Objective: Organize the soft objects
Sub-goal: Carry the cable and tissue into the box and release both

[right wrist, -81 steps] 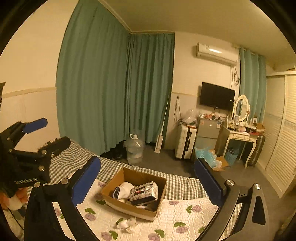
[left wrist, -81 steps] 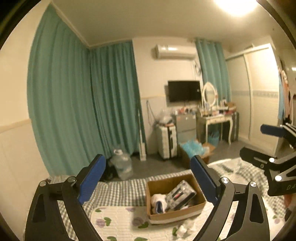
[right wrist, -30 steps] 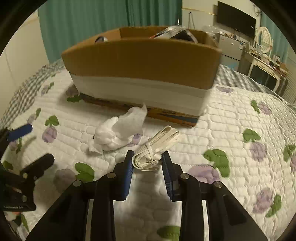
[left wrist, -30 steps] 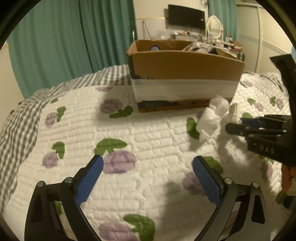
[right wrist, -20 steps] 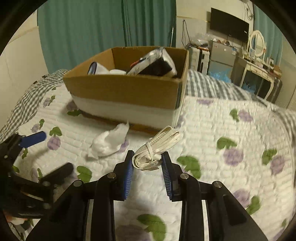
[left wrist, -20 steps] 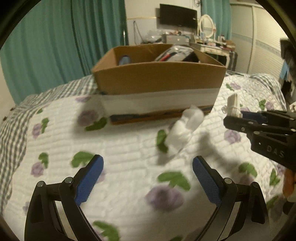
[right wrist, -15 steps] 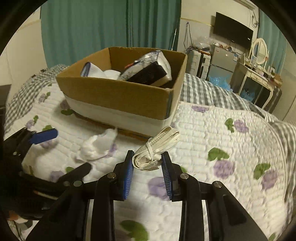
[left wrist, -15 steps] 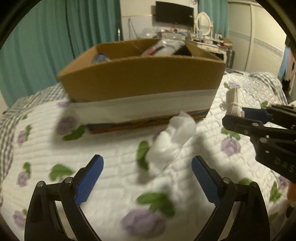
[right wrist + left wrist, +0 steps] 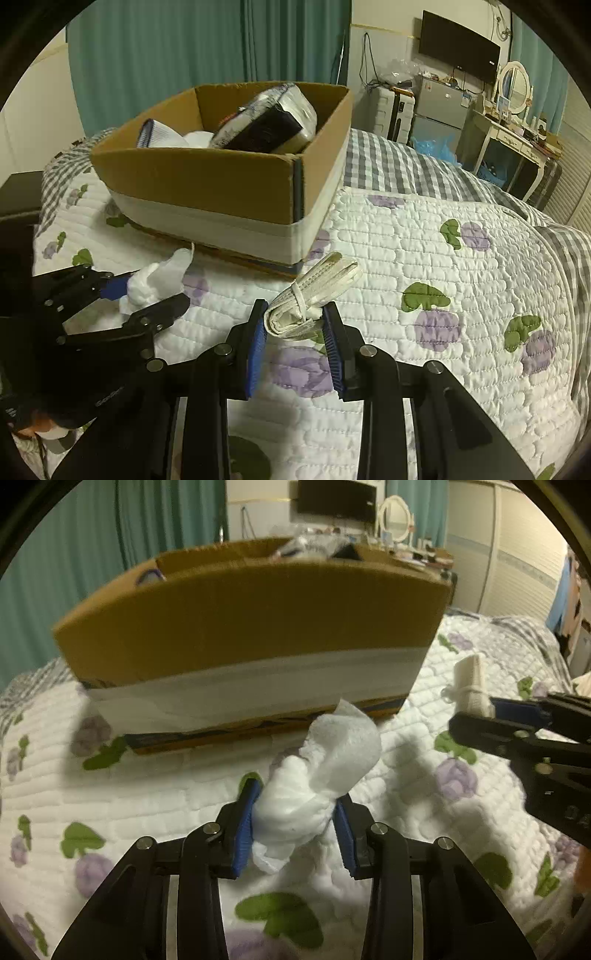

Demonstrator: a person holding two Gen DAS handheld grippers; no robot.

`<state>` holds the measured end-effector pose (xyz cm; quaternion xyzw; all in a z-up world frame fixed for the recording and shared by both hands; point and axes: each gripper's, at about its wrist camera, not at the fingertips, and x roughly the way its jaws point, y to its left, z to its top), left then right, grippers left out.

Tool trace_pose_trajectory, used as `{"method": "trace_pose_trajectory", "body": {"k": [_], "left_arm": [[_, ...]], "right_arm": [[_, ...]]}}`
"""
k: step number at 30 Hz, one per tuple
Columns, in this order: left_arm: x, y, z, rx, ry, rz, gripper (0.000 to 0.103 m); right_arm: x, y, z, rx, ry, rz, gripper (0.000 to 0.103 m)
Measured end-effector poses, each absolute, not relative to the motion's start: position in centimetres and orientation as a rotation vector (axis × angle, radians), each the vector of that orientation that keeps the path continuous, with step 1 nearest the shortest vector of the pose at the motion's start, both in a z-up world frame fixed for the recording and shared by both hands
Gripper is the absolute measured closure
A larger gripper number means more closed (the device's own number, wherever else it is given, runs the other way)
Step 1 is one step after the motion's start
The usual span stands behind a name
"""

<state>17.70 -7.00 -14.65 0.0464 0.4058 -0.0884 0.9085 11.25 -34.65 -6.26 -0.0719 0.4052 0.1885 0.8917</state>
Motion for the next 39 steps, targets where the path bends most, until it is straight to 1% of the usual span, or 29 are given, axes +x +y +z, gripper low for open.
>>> {"method": "trace_pose_trajectory", "body": {"k": [3,7,17,23,30,34,39], "left_arm": [[16.6,-6.4,-13.5,0.095,0.822,-0.181,0.066],[14.8,-5.7,-11.3,0.091,0.796,-0.178,0.066],[10.5,-3.2,-2.9,0.071,0.67,-0.17,0.066],[9.1,-3.0,0.8,0.078,0.597,-0.166,0.066],[11.2,-2.1,3.9,0.077,0.548,-0.154,0.066],[15.0,-1.6,4.2,0.059,0.586,-0.154,0.066],[20.1,-1.3,3.3,0.076,0.589,-0.126,0.066]], "right_arm": [[10.3,-34.3,-5.8,-0.15,0.834,0.391,0.074],[8.4,-34.2,-3.8,-0.14,0.799,0.407,0.074],[3.9,-34.8,5.4,-0.121,0.666,0.435,0.074],[3.0,-34.3,10.0,-0.138,0.601,0.456,0.074],[7.0,-31.8,12.6,-0.151,0.573,0.491,0.074],[11.0,-30.1,11.9,-0.166,0.584,0.499,0.074],[17.3,-28.2,9.0,-0.184,0.632,0.498,0.074]]}}
